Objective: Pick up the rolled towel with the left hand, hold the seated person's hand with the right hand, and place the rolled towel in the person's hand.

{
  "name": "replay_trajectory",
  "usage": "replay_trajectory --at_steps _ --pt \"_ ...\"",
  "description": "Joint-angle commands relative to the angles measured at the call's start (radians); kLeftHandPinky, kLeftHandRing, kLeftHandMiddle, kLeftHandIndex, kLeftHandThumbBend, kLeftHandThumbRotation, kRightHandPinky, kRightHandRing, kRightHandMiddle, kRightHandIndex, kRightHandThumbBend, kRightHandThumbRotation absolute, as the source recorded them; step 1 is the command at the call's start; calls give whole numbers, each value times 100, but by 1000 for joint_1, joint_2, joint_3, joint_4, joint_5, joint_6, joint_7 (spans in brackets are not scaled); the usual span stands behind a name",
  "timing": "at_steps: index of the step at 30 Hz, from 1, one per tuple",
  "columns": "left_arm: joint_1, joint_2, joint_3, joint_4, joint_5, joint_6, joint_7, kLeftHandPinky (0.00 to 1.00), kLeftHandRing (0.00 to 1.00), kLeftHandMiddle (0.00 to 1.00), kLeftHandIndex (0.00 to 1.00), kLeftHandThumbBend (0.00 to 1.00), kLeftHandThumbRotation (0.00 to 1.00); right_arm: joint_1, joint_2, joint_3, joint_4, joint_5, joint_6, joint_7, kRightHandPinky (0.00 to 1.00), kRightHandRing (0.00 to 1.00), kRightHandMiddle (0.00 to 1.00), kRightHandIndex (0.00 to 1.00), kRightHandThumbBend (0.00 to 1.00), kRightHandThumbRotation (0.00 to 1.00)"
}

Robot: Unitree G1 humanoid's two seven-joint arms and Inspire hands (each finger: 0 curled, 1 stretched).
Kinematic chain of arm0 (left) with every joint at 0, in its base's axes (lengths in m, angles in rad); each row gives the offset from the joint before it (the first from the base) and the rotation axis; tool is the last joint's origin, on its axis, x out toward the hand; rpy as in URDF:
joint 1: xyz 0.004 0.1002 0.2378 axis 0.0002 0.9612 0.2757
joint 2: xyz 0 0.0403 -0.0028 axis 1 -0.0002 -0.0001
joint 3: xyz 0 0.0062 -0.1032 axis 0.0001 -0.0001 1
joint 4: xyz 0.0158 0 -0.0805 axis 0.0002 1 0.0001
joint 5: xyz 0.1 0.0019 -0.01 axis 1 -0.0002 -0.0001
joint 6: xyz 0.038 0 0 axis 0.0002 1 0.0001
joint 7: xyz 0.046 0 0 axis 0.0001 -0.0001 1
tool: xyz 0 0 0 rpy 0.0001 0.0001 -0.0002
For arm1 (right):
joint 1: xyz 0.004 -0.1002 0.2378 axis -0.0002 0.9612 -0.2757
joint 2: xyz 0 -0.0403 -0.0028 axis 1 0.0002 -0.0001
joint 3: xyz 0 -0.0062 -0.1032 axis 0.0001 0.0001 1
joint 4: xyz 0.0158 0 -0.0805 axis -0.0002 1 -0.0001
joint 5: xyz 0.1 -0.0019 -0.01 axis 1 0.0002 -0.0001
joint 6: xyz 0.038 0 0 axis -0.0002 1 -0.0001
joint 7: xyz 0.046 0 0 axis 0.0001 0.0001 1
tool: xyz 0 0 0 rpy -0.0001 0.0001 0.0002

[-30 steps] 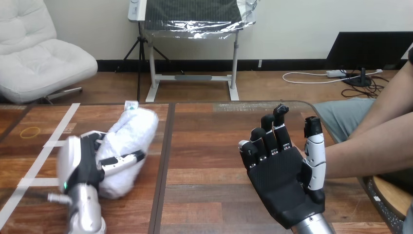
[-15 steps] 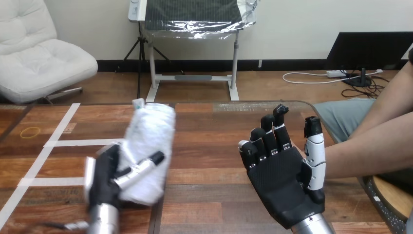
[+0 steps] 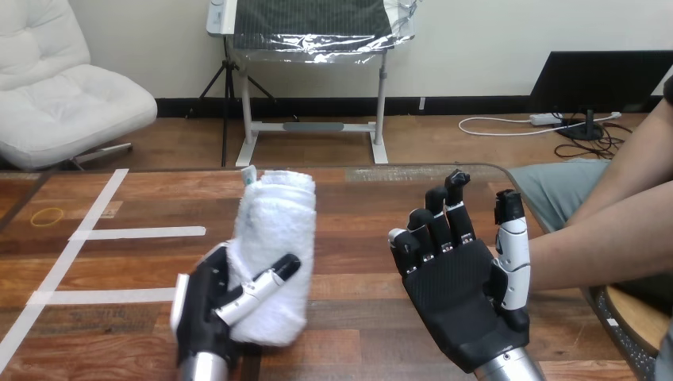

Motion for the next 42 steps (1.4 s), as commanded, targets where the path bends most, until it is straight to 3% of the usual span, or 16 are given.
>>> replay_trajectory --at_steps 1,15,21,28,36,42 --pt "-28 -31 8 -321 -69 -44 -89 30 36 43 48 79 5 -72 64 -31 -23 13 -32 32 33 47 56 57 64 26" --pt "48 -75 -31 -434 -59 -17 -150 29 36 42 48 80 6 -76 56 -47 -32 10 -52 42 37 49 58 58 66 22" --pt "76 -92 -51 -466 -46 -30 -170 30 36 42 48 80 7 -77 48 -47 -40 -32 -98 64 39 51 60 60 69 18" --pt "89 -109 -64 -473 -51 -61 -216 32 37 42 49 78 6 -80 33 -39 -50 -151 -213 98 41 54 63 63 69 19" --pt "99 -127 -66 -492 -29 -57 -209 32 38 43 49 79 8 -87 27 -43 -48 -242 -315 105 41 57 66 65 67 21" --pt "99 -134 -71 -498 -23 -67 -210 32 38 43 48 79 9 -95 10 -42 -41 -372 -444 104 43 61 69 68 65 23"
